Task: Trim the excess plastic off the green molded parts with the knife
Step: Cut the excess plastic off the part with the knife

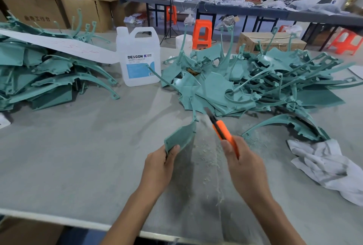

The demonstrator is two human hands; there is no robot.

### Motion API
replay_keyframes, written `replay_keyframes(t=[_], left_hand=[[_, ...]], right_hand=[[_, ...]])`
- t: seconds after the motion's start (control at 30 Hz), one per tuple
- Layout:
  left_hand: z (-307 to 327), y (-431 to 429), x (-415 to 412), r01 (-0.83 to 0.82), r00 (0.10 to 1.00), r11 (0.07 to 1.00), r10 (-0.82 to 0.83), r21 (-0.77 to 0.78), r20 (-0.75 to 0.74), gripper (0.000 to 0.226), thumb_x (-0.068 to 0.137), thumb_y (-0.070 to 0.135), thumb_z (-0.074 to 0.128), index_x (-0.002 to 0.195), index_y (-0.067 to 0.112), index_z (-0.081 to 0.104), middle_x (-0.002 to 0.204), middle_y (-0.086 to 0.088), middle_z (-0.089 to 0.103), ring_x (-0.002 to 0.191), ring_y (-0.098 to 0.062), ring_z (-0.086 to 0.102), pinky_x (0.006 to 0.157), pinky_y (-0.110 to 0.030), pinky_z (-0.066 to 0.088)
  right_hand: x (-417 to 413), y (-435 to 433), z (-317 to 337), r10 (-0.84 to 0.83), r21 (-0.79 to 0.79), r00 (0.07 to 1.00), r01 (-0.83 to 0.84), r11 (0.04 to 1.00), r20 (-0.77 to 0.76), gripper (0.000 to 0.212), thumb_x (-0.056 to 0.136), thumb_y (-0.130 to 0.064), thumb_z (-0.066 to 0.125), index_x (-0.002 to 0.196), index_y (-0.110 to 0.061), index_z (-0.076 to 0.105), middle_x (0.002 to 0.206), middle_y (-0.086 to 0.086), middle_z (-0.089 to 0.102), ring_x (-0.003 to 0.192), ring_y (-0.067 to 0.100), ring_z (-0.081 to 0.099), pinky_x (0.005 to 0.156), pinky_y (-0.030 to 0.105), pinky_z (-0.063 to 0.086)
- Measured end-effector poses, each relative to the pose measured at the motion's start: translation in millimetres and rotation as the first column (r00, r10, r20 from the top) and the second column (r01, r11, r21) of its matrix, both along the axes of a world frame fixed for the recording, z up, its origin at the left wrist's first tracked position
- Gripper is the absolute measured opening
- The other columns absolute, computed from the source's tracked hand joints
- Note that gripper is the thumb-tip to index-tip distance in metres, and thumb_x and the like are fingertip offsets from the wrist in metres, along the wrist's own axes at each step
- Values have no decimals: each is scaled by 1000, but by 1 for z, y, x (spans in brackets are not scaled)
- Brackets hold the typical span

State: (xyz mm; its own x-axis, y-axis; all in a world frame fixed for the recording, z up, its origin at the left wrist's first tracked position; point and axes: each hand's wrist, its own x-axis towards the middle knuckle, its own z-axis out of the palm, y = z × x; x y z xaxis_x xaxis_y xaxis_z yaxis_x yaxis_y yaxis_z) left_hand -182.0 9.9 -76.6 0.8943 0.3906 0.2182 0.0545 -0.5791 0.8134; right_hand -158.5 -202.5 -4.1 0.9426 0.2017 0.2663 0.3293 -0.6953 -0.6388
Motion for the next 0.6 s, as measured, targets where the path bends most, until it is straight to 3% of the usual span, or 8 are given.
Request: replay_keyframes(t=[0.07,0.13,0.23,0.3,0.4,0.47,0.6], left_hand=[[0,0,1,-4,1000,1000,4,24,4,47,97,56,39,97,19,67,60,13,55,58,-10,52,50,-17,34],[-1,1,2,-18,1000,998,18,55,5,47,95,59,37,89,21,63,58,11,54,59,-17,52,50,-18,34],[-1,1,0,-1,1000,998,0,58,12,45,96,57,38,83,20,60,66,-2,64,69,-29,60,59,-33,41],[0,1,0,0,1000,999,0,45,-12,34,100,48,45,83,22,59,63,3,60,72,-32,61,56,-33,39],[-3,1,2,-13,1000,1000,13,22,-6,39,99,50,45,92,18,66,56,15,51,62,-21,55,51,-17,33],[-3,1,1,2,1000,1000,-2,28,15,45,95,58,38,90,23,66,56,14,53,58,-14,51,51,-17,34],[0,2,-1,14,1000,999,-14,33,18,39,87,68,30,70,37,47,58,8,57,60,-18,55,50,-24,32]], right_hand=[[0,-6,3,17,-15,999,-17,1000,31,40,94,-66,29,105,-37,54,62,-6,58,58,4,57,45,20,30],[-14,-1,-2,123,-22,991,-122,992,48,35,97,-68,29,104,-41,51,80,-19,62,61,4,59,44,21,36],[-29,11,-14,225,-76,974,-223,972,22,36,96,-72,28,106,-43,47,72,-12,58,63,10,57,50,27,42],[-22,12,-15,166,-30,986,-166,986,-13,39,93,-71,29,102,-39,49,64,-8,56,63,10,57,53,29,42],[-7,4,-11,21,110,997,-14,994,-71,39,89,-68,33,96,-36,54,62,-2,59,56,8,55,49,27,39],[-11,2,-12,69,95,996,-64,993,-47,34,92,-71,32,95,-43,52,73,-12,63,55,6,56,49,23,40],[-24,9,-23,208,-22,977,-209,978,-33,29,94,-74,30,97,-52,48,79,-28,59,62,0,56,55,17,41]])
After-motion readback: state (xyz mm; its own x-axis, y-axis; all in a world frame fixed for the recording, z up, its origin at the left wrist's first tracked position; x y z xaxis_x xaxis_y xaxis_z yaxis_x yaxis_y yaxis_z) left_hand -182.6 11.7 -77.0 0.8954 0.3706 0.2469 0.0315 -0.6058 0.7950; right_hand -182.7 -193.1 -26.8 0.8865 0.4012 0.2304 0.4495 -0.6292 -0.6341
